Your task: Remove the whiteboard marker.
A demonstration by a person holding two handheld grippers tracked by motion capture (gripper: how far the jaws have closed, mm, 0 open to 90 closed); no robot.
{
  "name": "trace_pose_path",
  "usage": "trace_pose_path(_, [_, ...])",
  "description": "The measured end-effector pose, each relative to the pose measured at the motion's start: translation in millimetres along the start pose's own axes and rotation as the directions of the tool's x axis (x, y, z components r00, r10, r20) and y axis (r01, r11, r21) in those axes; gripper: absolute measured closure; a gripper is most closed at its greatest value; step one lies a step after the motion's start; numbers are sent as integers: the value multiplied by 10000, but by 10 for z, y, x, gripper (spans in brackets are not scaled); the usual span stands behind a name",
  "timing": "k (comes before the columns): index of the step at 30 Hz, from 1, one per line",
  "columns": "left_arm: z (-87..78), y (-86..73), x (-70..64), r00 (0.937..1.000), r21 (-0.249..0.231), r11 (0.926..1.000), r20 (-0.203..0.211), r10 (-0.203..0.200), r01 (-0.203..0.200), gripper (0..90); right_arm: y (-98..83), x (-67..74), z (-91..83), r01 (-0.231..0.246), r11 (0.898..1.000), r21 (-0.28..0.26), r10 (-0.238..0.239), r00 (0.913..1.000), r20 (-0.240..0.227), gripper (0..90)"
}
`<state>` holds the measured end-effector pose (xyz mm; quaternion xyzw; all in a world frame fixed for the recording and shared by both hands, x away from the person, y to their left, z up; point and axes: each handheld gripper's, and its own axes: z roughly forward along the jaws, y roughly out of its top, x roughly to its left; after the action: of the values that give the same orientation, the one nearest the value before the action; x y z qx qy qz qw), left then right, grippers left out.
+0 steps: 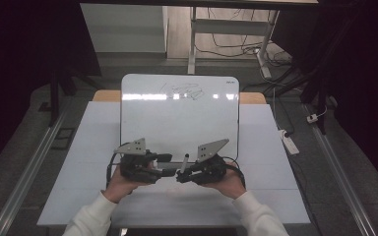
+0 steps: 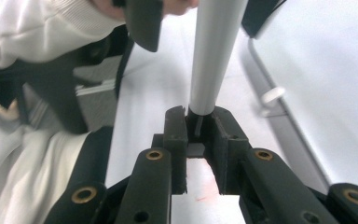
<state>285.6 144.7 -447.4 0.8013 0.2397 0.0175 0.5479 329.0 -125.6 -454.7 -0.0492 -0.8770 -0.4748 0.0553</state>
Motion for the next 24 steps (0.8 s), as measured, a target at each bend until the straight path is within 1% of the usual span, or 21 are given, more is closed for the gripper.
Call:
trace_pose_path(1, [-53,-50,-1,9995,36,9999,-305,-127,128,408,0,0,-22,-68,9999,-147,71,9998,187,767])
trace_pose_path(2, [-107,-105,0,9976,113,9996,-649,-260,268,397,0,-5,-42,-113,9996,-269,123,9992,376,767])
trace_pose_path(3, [-158,-166,-1,9941,208,9991,-1024,-353,377,388,-2,-11,-61,-161,9990,-406,182,9985,515,767])
trace_pose_path(4, [-209,-230,2,9906,322,9985,-1312,-397,443,377,-6,-27,-98,-301,9977,-601,347,9965,763,767])
trace_pose_path(5, [-258,-295,5,9867,422,9976,-1556,-470,542,377,-6,-27,-98,-301,9977,-601,347,9965,763,767])
trace_pose_path(6, [-306,-359,8,9829,547,9963,-1756,-557,662,367,-9,-42,-124,-394,9962,-774,471,9939,992,767])
trace_pose_path(8, [-397,-480,12,9753,670,9940,-2091,-709,866,365,-10,-50,-136,-424,9956,-832,513,9928,1085,767])
trace_pose_path(9, [-441,-535,14,9720,671,9927,-2198,-836,1005,363,-10,-55,-142,-471,9949,-895,570,9921,1117,767])
trace_pose_path(10, [-481,-587,16,9691,667,9915,-2282,-938,1117,360,-8,-56,-152,-482,9943,-951,602,9900,1278,767])
trace_pose_path(12, [-548,-676,14,9623,660,9904,-2523,-1016,1219,359,-2,-54,-163,-496,9935,-1022,642,9873,1451,767])
trace_pose_path(15, [-609,-766,14,9511,775,9883,-2910,-1033,1310,356,9,-47,-200,-509,9906,-1268,754,9776,1963,767])
trace_pose_path(17, [-627,-809,15,9420,911,9873,-3220,-947,1304,349,17,-40,-235,-528,9882,-1436,861,9678,2367,767])
trace_pose_path(18, [-631,-829,17,9359,982,9867,-3408,-888,1294,349,17,-40,-235,-528,9882,-1436,861,9678,2367,767])
trace_pose_path(19, [-633,-848,20,9307,1034,9863,-3562,-836,1282,337,16,-37,-275,-437,9837,-1743,904,9587,2697,767])
trace_pose_path(20, [-634,-867,23,9262,1092,9857,-3685,-799,1285,337,16,-37,-275,-437,9837,-1743,904,9587,2697,767])
trace_pose_path(21, [-636,-884,26,9205,1169,9851,-3841,-721,1259,324,15,-28,-319,-333,9793,-1996,961,9445,3141,767])
trace_pose_path(22, [-638,-901,29,9145,1242,9846,-3994,-640,1232,315,13,-28,-341,-274,9760,-2159,991,9392,3287,767])
trace_pose_path(23, [-640,-918,35,9089,1327,9840,-4136,-540,1189,315,13,-28,-341,-274,9760,-2159,991,9392,3287,767])
trace_pose_path(24, [-641,-936,40,9030,1375,9832,-4267,-508,1203,304,14,-24,-363,-247,9732,-2287,1054,9316,3478,767])
